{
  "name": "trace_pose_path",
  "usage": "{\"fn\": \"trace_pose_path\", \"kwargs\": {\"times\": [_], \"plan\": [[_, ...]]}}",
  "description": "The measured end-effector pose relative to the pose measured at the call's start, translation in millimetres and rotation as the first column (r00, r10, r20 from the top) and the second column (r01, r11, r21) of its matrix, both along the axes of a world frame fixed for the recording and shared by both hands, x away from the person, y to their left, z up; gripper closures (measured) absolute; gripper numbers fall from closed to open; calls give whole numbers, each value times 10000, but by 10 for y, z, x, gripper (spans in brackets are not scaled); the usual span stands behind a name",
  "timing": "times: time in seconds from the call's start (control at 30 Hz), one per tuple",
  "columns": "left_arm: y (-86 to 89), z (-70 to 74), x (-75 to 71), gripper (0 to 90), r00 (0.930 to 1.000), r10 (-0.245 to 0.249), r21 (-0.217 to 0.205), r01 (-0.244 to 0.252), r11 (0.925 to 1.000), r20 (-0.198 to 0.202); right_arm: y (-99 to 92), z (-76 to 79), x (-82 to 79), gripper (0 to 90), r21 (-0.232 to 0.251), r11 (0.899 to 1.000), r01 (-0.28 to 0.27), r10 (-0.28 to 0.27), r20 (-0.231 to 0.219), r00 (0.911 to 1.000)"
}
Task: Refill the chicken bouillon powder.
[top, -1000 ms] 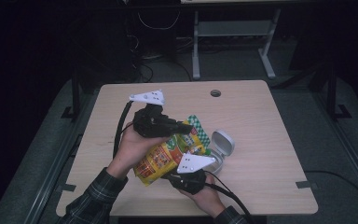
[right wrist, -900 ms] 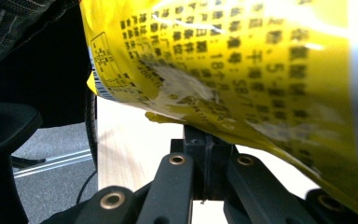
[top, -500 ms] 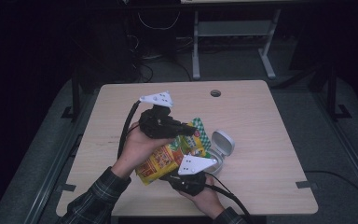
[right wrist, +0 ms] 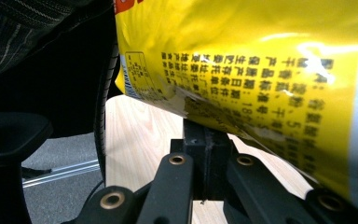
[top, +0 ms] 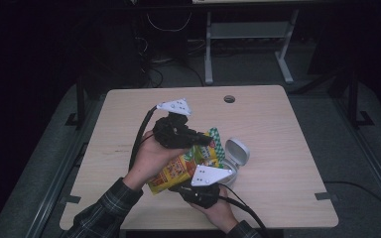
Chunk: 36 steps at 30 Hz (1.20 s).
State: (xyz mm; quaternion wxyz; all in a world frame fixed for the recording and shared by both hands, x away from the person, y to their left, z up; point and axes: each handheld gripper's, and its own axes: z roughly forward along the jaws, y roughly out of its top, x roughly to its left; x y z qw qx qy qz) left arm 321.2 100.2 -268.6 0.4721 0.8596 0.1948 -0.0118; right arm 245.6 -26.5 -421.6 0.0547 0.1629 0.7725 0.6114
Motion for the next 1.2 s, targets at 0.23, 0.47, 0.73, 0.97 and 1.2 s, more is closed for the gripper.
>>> {"fn": "trace_pose_path", "kwargs": {"times": [0.23, 0.47, 0.73, 0.97, 1.2], "plan": [[-66, 20, -28, 886, 10000, 99, 333, -99, 9994, -3, 4, -4, -13, 900, 328, 9994, -73, 74, -27, 10000], [-128, 40, -18, 886, 9998, 120, 645, -109, 9979, -170, 5, 8, -20, 900, 540, 9985, -53, 53, 11, 10000], [-230, 41, -9, 886, 9998, 21, 1205, 1, 9927, -176, -4, 8, -11, 900, 775, 9969, -124, 135, -144, 9998], [-258, 40, 8, 886, 9998, 44, 1219, -19, 9925, -200, -22, 10, 0, 900, 825, 9966, -87, 102, -167, 9998], [-321, 47, 37, 886, 9997, 6, 1347, 28, 9909, -245, -50, 6, 26, 900, 981, 9952, -32, 61, -291, 9996]]}}
